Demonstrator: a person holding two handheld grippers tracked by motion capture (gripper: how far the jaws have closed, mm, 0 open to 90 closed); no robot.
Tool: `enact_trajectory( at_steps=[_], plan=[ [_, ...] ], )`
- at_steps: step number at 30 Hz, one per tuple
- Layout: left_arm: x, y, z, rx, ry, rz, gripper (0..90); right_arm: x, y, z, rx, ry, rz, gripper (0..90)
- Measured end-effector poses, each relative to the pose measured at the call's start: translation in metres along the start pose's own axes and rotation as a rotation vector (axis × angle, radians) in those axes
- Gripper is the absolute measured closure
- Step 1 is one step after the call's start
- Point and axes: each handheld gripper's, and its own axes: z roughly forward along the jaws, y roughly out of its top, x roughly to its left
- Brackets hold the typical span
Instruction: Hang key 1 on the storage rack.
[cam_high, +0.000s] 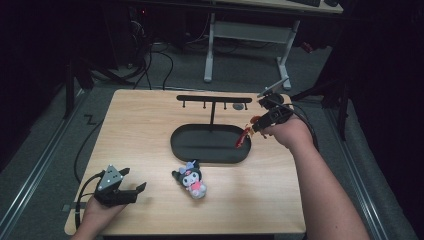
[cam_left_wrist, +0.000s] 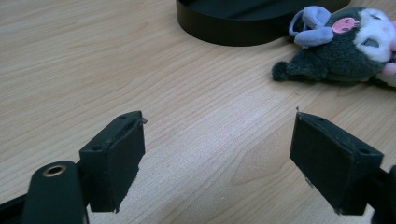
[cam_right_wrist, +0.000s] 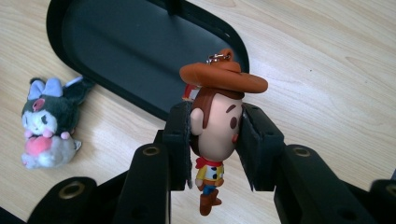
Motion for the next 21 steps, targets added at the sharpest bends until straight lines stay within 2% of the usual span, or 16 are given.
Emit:
enact_trajectory(
  at_steps=[3,10,16,21],
  plan=[
    [0.000,0.000,0.000,0.004,0.000,0.006,18.5,-0.002,0.005,0.000,0.005,-0.005,0.000,66.0],
    [0.000,0.003,0.003,-0.003,-0.003,0.012,18.5,-0.007,0.022,-0.006,-0.031,-0.012,0.027,66.0],
    [0.000,0.004,0.005,-0.005,-0.010,0.021,18.6,-0.005,0.030,-0.013,-0.056,-0.015,0.038,66.0],
    [0.000,0.005,0.005,-0.004,-0.011,0.021,18.6,-0.002,0.038,-0.008,-0.049,-0.023,0.028,66.0]
  ],
)
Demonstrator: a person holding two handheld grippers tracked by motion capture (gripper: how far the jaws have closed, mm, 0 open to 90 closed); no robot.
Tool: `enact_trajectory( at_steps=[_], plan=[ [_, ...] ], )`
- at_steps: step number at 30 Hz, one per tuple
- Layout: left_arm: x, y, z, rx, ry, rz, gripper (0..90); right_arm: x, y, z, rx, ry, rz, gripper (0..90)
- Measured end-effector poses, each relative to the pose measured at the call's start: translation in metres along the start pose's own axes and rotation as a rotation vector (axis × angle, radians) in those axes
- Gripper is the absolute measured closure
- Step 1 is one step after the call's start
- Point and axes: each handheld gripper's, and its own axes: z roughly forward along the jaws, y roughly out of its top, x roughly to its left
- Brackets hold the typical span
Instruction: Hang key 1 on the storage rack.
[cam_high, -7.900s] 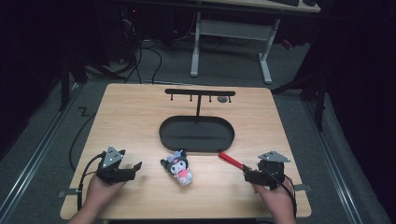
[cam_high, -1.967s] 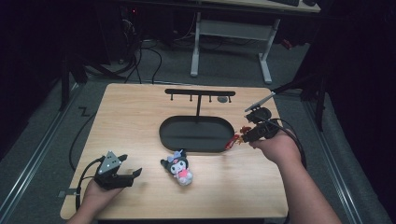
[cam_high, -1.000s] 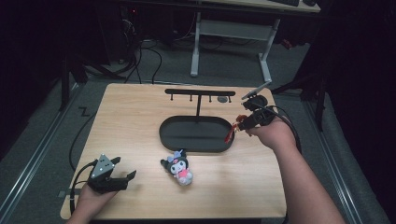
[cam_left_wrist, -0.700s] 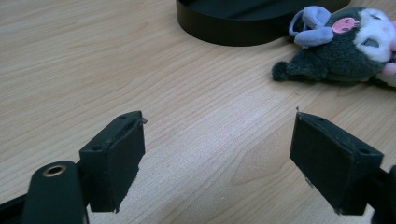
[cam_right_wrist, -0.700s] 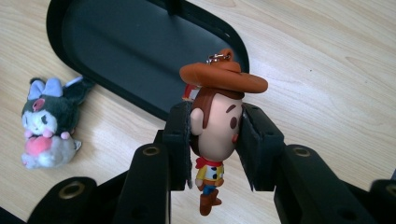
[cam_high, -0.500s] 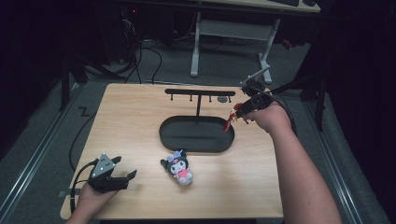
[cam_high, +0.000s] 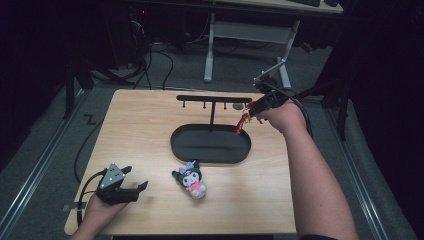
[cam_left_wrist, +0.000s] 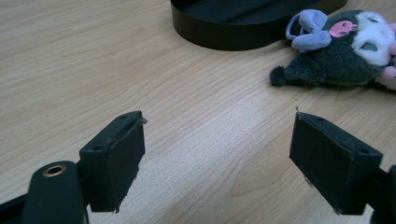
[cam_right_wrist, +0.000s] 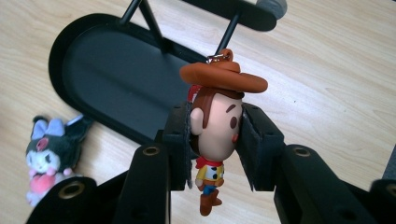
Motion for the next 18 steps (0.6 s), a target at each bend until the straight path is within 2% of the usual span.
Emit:
enact_trajectory(
  at_steps=[7,15,18],
  plan=[
    [0.000,-0.001,-0.001,0.000,0.006,0.000,18.7,-0.004,0.008,0.006,-0.004,-0.021,0.016,66.0],
    [-0.001,-0.001,0.000,0.005,0.003,0.004,18.7,-0.013,0.002,0.015,-0.005,-0.019,0.043,66.0],
    [-0.002,0.000,-0.001,0.002,0.007,0.011,18.8,-0.017,-0.004,0.024,0.007,-0.014,0.054,65.9]
  ],
)
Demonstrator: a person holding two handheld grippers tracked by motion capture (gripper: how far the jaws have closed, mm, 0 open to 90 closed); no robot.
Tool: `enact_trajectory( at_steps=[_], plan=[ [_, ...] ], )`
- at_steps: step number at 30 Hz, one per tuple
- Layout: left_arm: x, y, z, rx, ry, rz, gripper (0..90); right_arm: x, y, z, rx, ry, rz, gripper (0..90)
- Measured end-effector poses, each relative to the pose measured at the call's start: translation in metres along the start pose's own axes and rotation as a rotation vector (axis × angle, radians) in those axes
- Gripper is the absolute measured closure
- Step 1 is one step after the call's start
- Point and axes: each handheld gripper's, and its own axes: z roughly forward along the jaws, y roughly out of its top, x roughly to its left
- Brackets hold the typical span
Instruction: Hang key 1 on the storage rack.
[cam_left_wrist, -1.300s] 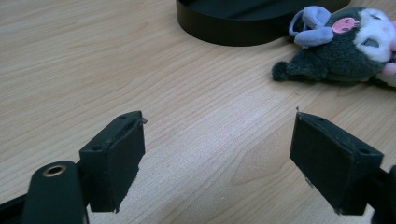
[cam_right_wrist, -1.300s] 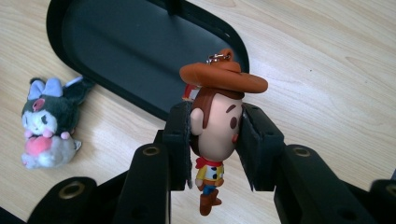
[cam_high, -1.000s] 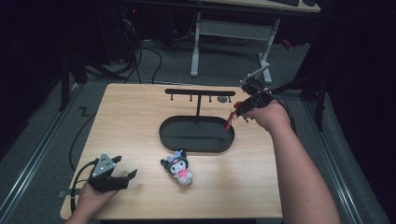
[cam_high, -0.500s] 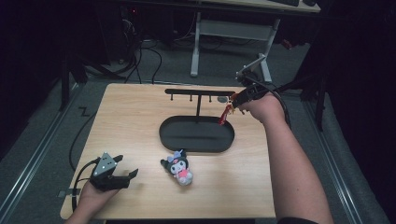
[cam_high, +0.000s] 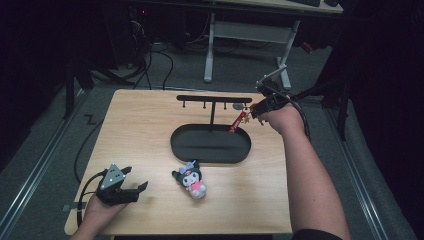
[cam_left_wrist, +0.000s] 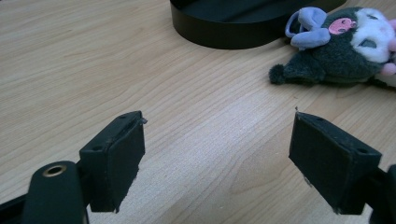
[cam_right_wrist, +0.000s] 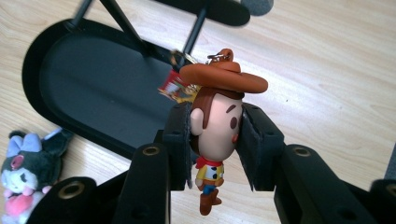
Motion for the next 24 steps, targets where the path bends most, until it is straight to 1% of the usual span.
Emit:
enact_trajectory(
  at_steps=[2,5,6,8,9,12,13,14,15,16,17,20,21,24],
  plan=[
    [0.000,0.000,0.000,0.004,-0.002,0.001,19.0,-0.001,-0.003,0.006,0.007,-0.002,0.004,65.9],
    [-0.001,0.000,0.000,0.005,-0.002,0.005,19.1,-0.002,-0.007,0.018,0.007,0.013,0.008,65.7],
    [-0.001,0.000,0.000,0.005,-0.002,0.005,19.1,-0.002,-0.007,0.018,0.007,0.013,0.008,65.7],
    [-0.002,0.000,0.000,0.007,-0.002,0.006,19.1,-0.002,-0.010,0.028,0.013,0.013,0.009,65.5],
    [-0.002,0.000,0.000,0.010,-0.003,0.007,19.2,-0.002,-0.011,0.035,0.013,0.025,0.017,65.3],
    [-0.002,0.000,0.000,0.010,-0.002,0.006,19.2,-0.002,-0.013,0.040,0.008,0.034,0.016,64.8],
    [-0.002,0.000,0.000,0.011,-0.001,0.006,19.2,-0.003,-0.013,0.042,0.007,0.035,0.021,63.7],
    [-0.001,0.000,0.000,0.012,-0.001,0.005,19.2,-0.003,-0.014,0.044,0.004,0.036,0.027,60.7],
    [-0.001,0.000,0.001,0.012,-0.001,0.004,19.3,-0.005,-0.015,0.047,0.000,0.048,0.040,55.2],
    [-0.001,0.000,0.001,0.012,-0.001,0.004,19.3,-0.005,-0.015,0.047,0.000,0.048,0.040,55.2],
    [-0.001,-0.001,0.001,0.013,-0.003,0.002,19.4,-0.005,-0.017,0.049,0.001,0.049,0.040,51.3],
    [-0.002,0.000,0.001,0.015,-0.005,0.004,19.4,-0.005,-0.020,0.051,-0.002,0.050,0.040,49.2],
    [-0.002,0.000,0.002,0.016,-0.007,0.004,19.6,-0.004,-0.022,0.051,-0.002,0.052,0.047,48.2],
    [-0.002,0.000,0.002,0.019,-0.011,0.004,19.9,-0.003,-0.033,0.052,-0.019,0.056,0.047,45.7]
  ],
)
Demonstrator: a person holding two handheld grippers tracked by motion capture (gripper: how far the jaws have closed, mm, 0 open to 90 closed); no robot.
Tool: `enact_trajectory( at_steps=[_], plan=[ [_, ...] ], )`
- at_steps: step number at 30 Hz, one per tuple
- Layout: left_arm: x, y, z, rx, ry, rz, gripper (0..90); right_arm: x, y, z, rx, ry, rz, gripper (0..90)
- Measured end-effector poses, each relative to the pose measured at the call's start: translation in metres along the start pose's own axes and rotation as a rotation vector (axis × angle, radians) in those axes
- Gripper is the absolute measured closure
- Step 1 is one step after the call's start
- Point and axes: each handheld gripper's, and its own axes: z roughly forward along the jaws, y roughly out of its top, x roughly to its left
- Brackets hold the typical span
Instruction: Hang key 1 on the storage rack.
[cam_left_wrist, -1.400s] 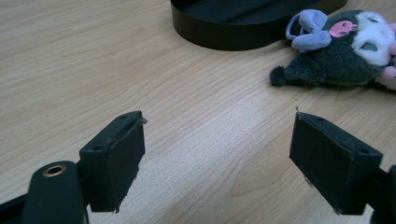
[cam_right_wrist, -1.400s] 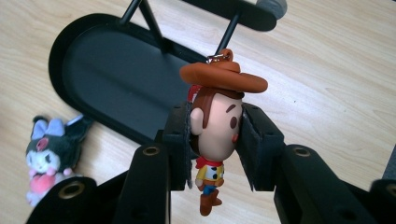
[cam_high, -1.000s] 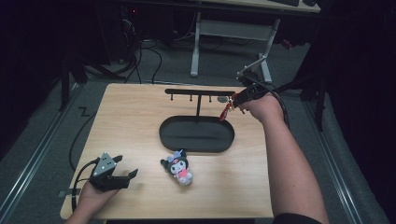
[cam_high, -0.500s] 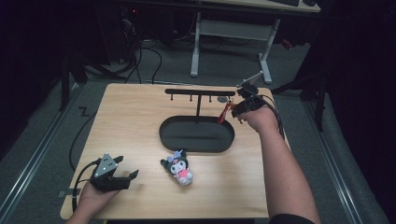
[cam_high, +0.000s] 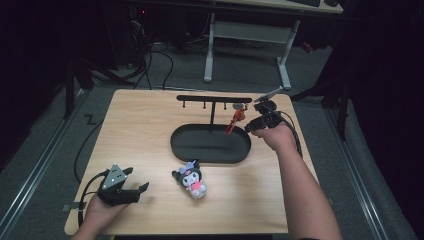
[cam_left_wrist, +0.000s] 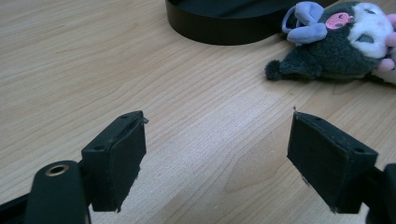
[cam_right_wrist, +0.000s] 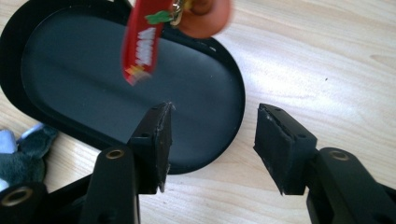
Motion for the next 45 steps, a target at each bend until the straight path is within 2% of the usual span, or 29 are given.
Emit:
enact_trajectory(
  at_steps=[2,3,5,7,10,11,14,17,18,21,24,25,26,28,29,30,31,32,33,34,35,36,38,39,40,41,42,43,45],
  plan=[
    [0.000,0.001,0.000,0.003,-0.006,-0.002,20.1,0.001,-0.004,0.000,-0.008,0.004,0.004,44.9],
    [-0.001,0.001,0.001,0.002,-0.008,-0.006,20.5,0.001,-0.016,0.002,-0.016,-0.004,-0.010,42.8],
    [-0.002,0.002,0.001,0.004,-0.012,-0.007,20.8,0.002,-0.020,0.003,-0.020,-0.009,-0.020,42.6],
    [-0.004,0.004,0.003,0.009,-0.015,-0.001,21.4,0.005,-0.033,0.006,-0.030,-0.010,-0.045,42.0],
    [-0.006,0.005,0.005,0.008,-0.022,-0.006,22.5,0.007,-0.044,0.007,-0.047,-0.015,-0.048,42.4],
    [-0.009,0.007,0.007,0.010,-0.025,-0.008,22.8,0.009,-0.055,0.007,-0.079,-0.022,-0.074,43.0],
    [-0.011,0.008,0.009,0.015,-0.032,-0.009,23.9,0.010,-0.067,0.006,-0.109,-0.008,-0.071,42.9],
    [-0.015,0.007,0.015,0.037,-0.039,-0.008,25.1,0.014,-0.090,0.008,-0.161,-0.005,-0.087,40.2],
    [-0.016,0.007,0.018,0.047,-0.041,-0.011,26.3,0.014,-0.106,0.011,-0.206,0.015,-0.070,39.9],
    [-0.020,0.008,0.020,0.051,-0.034,-0.003,28.0,0.013,-0.121,0.015,-0.240,0.035,-0.056,39.4],
    [-0.025,0.008,0.021,0.043,-0.036,0.000,34.7,0.012,-0.153,0.024,-0.316,0.038,-0.052,40.4],
    [-0.030,0.008,0.023,0.049,-0.037,0.006,38.6,0.010,-0.170,0.030,-0.347,0.049,-0.038,42.8],
    [-0.030,0.008,0.023,0.049,-0.037,0.006,39.8,0.010,-0.170,0.030,-0.347,0.049,-0.038,42.8],
    [-0.040,0.007,0.025,0.053,-0.035,0.031,42.1,0.008,-0.193,0.037,-0.408,0.056,-0.028,47.6],
    [-0.043,0.008,0.024,0.042,-0.033,0.048,48.1,0.007,-0.206,0.040,-0.444,0.053,-0.013,50.2],
    [-0.047,0.009,0.024,0.030,-0.031,0.068,52.2,0.007,-0.214,0.042,-0.452,0.059,-0.002,52.4],
    [-0.052,0.012,0.024,0.015,-0.028,0.081,57.5,0.008,-0.219,0.041,-0.398,0.066,-0.042,51.3],
    [-0.052,0.012,0.024,0.015,-0.028,0.081,60.8,0.008,-0.219,0.041,-0.398,0.066,-0.042,51.3],
    [-0.056,0.014,0.026,0.013,-0.022,0.089,60.8,0.009,-0.220,0.039,-0.399,0.046,-0.069,52.8],
    [-0.058,0.016,0.027,0.014,-0.017,0.092,64.5,0.007,-0.224,0.035,-0.416,0.038,-0.068,53.2],
    [-0.061,0.020,0.031,0.018,-0.005,0.086,71.2,0.002,-0.227,0.033,-0.437,0.084,-0.031,54.0],
    [-0.061,0.020,0.031,0.018,-0.005,0.086,73.7,0.002,-0.227,0.033,-0.437,0.084,-0.031,54.0],
    [-0.063,0.025,0.037,0.013,0.017,0.048,80.4,-0.002,-0.227,0.034,-0.450,0.096,-0.016,54.5],
    [-0.063,0.028,0.042,0.023,0.037,0.044,84.1,-0.003,-0.227,0.035,-0.452,0.104,-0.011,54.6],
    [-0.063,0.028,0.042,0.023,0.037,0.044,89.9,-0.003,-0.227,0.035,-0.452,0.104,-0.011,54.6],
    [-0.064,0.035,0.051,0.043,0.067,0.030,90.0,-0.005,-0.227,0.037,-0.454,0.128,-0.006,54.5],
    [-0.064,0.035,0.051,0.043,0.067,0.030,90.0,-0.005,-0.227,0.037,-0.454,0.128,-0.006,54.5],
    [-0.064,0.042,0.055,0.054,0.087,0.007,90.0,-0.004,-0.226,0.039,-0.455,0.143,-0.023,54.6],
    [-0.064,0.047,0.056,0.062,0.104,0.001,90.0,-0.002,-0.225,0.041,-0.452,0.161,-0.036,54.9]
  ],
)
